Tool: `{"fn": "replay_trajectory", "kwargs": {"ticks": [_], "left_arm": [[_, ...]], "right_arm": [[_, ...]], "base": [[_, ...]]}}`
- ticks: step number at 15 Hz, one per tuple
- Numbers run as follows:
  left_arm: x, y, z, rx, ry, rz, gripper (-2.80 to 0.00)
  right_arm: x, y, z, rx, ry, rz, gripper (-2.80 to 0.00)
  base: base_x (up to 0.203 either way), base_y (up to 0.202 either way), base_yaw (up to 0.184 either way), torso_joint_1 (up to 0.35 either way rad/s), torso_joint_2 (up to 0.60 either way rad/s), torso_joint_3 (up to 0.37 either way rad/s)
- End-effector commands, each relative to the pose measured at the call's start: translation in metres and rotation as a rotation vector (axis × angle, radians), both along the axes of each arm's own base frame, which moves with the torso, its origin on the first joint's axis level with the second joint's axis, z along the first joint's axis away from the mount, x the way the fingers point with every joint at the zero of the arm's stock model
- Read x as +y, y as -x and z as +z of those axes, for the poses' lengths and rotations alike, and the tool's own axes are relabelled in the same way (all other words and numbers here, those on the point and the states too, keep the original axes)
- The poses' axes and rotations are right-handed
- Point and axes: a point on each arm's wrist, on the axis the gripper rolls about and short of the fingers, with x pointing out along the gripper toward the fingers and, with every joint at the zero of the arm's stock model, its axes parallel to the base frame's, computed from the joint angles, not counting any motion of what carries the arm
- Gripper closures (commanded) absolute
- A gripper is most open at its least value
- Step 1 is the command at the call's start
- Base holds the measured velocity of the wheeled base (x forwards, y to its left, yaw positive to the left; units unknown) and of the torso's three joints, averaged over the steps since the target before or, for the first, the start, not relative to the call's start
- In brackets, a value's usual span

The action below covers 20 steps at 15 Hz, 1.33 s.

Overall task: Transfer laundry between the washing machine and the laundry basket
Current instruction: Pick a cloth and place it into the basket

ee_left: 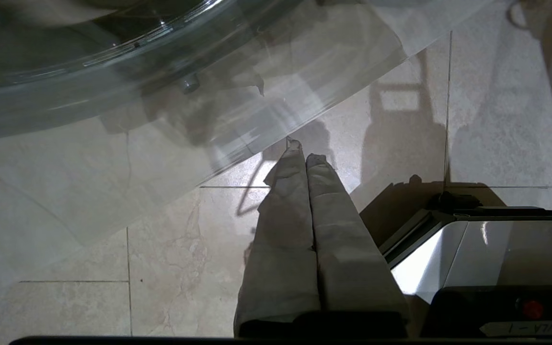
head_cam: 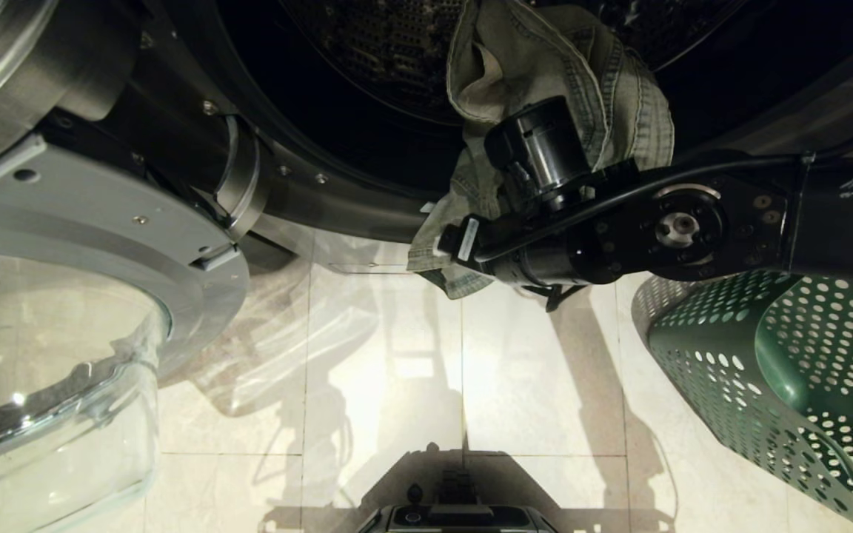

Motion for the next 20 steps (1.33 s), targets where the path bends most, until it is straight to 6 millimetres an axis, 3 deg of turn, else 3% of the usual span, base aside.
{"fn": "replay_trajectory", "kwargs": {"ticks": [1,5,11,20], "left_arm": [[0.000,0.000,0.000,-0.002,0.000,0.000,0.00],[0.000,0.000,0.000,-0.002,0.000,0.000,0.00],[0.000,0.000,0.000,-0.002,0.000,0.000,0.00],[0.000,0.000,0.000,-0.002,0.000,0.000,0.00]], "right_arm": [[-0.003,0.004,-0.013,0.077,0.094,-0.025,-2.80],[-0.002,0.004,-0.020,0.090,0.137,-0.073,-2.80],[0.036,-0.013,-0.027,-0.080,-0.032,-0.026,-2.80],[0.045,-0.026,-0.034,-0.118,-0.068,-0.040,-2.80]], "base": [[0.000,0.000,0.000,0.000,0.00,0.000],[0.000,0.000,0.000,0.000,0.00,0.000],[0.000,0.000,0.000,0.000,0.00,0.000],[0.000,0.000,0.000,0.000,0.00,0.000]]}}
